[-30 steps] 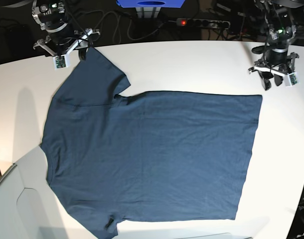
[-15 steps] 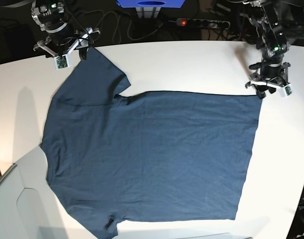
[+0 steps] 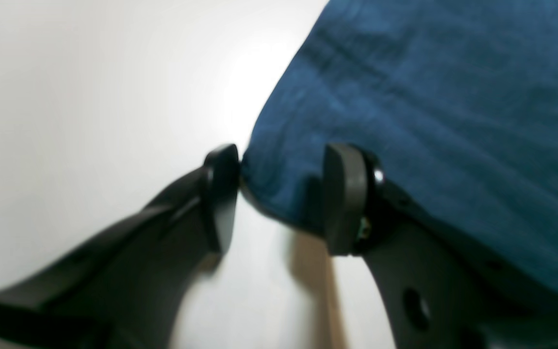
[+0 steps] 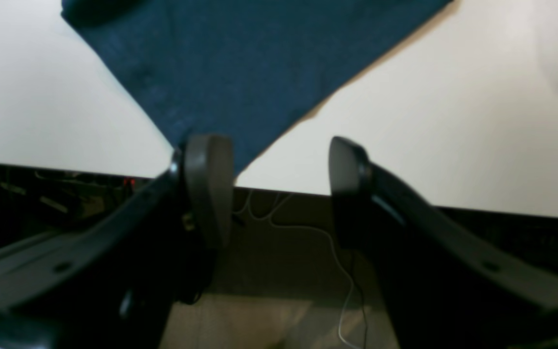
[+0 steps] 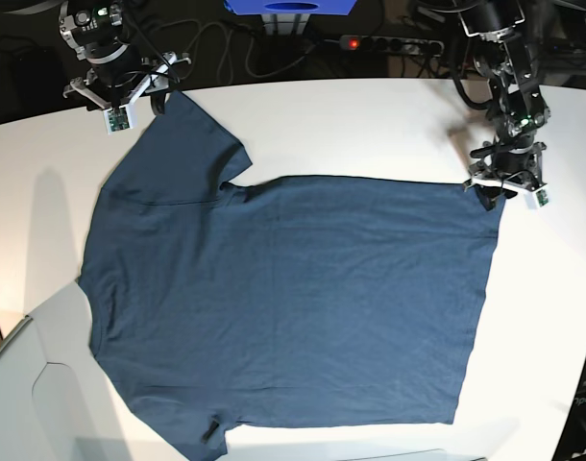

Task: Fold the T-shirt properly
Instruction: 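Move both grippers down to the shirt's shoulder corners, then close both grippers on the shoulder corners of the blue shirt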

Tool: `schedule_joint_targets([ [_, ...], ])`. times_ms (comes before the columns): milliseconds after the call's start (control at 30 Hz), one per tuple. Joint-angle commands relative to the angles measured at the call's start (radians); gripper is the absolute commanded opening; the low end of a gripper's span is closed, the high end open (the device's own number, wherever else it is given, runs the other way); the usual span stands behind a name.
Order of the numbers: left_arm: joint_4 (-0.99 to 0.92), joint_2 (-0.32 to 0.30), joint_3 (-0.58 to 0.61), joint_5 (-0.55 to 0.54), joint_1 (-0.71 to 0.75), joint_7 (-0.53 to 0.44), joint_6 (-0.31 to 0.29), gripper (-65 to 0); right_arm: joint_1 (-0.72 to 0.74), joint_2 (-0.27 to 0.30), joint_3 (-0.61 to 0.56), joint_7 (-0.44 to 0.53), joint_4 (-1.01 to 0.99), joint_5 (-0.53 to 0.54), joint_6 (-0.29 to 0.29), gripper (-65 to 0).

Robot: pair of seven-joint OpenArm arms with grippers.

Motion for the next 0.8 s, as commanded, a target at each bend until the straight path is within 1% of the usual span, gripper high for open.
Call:
schedule_joint_targets([
  [0, 0.008, -0.009, -0.004, -0.005, -0.006, -0.02, 0.0, -37.4, -0.005, 0.006, 0.002, 0.017, 0.015, -0.003, 0.006, -34.6],
  [467, -0.007, -0.007, -0.003, -0.005, -0.001, -0.02, 0.0, -38.0, -0.005, 0.008, 0.004, 0.02, 0.015, -0.003, 0.006, -34.6],
  [600, -0.038, -0.007, -0.003, -0.009, -0.007, -0.02, -0.001, -45.9, -0.005, 0.008, 0.004, 0.022, 0.015, -0.003, 0.006, -34.5],
  [700, -0.039, -0.007, -0.003, -0.009, -0.007, -0.02, -0.001, -49.5, -0.005, 0.008, 0.004, 0.022, 0.015, -0.003, 0.006, -34.5],
  [767, -0.039, -0.007, -0.003, -0.009, -0.007, -0.02, -0.001, -53.6, -0.005, 0.008, 0.004, 0.022, 0.015, -0.003, 0.006, -34.5],
])
